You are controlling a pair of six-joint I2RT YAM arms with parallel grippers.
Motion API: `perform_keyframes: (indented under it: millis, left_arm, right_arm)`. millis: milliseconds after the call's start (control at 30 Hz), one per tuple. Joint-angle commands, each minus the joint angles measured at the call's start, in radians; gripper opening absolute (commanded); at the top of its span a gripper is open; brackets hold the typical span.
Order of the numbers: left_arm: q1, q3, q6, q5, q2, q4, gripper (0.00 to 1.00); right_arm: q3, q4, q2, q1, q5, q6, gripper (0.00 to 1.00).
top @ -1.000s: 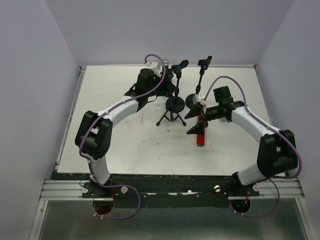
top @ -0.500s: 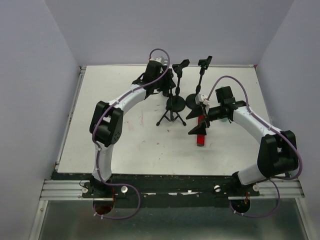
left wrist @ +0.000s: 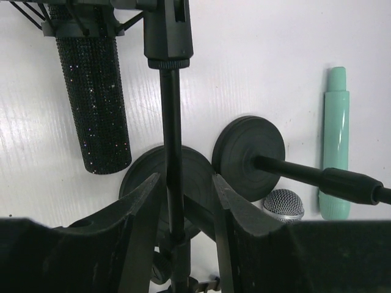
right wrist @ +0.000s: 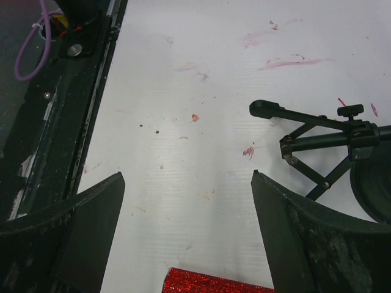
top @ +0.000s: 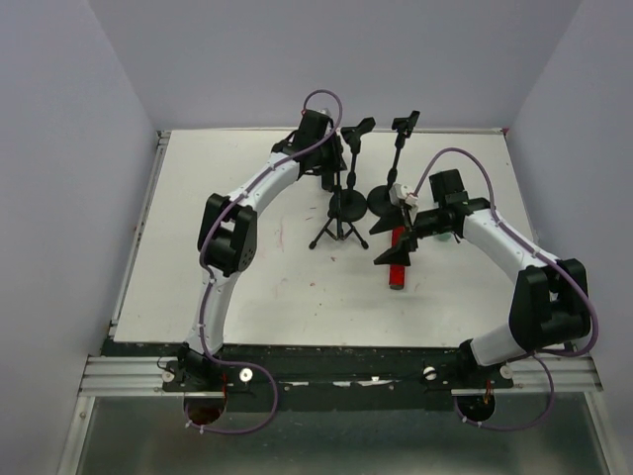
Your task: Attach the microphones to the stand
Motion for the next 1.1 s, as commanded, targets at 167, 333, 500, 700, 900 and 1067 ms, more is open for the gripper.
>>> perform_keyframes:
  millis: [167,333,500,700,900,1067]
  left_arm:
    - [0.007,0.142,0.014,0.006,0.091,-0.129,0.4]
    - [0.015,0.166,0.038,0.017,0.109,-0.152,0.33]
    - [0.024,0.113,0.083,0.05,0.063,-0.096,0.0]
    - [0.048,-0.311,0.158,-0.003,-0.246,0.189,0.0]
    - [0.123,-0.784,0.236,0.03,-0.651,0.504,0.0]
    - [0.159,-1.129,0.347,0.129,-0.923,0.741,0.0]
  right_arm:
    - [0.026,-0.036,-0.017,-0.019,-0.047,-0.019,0.93]
    - [0.031,-0.042,-0.017,-0.028,-0.056,-0.021,0.93]
    - [0.032,-0.052,-0.018,-0.036,-0.064,-0.028,0.93]
    - [0.036,-0.084,-0.021,-0.053,-0.079,-0.059,0.93]
    - [0.049,-0.124,-0.006,-0.054,-0.086,-0.093,0.93]
    - [0.06,-0.133,0.008,-0.054,-0.09,-0.074,0.93]
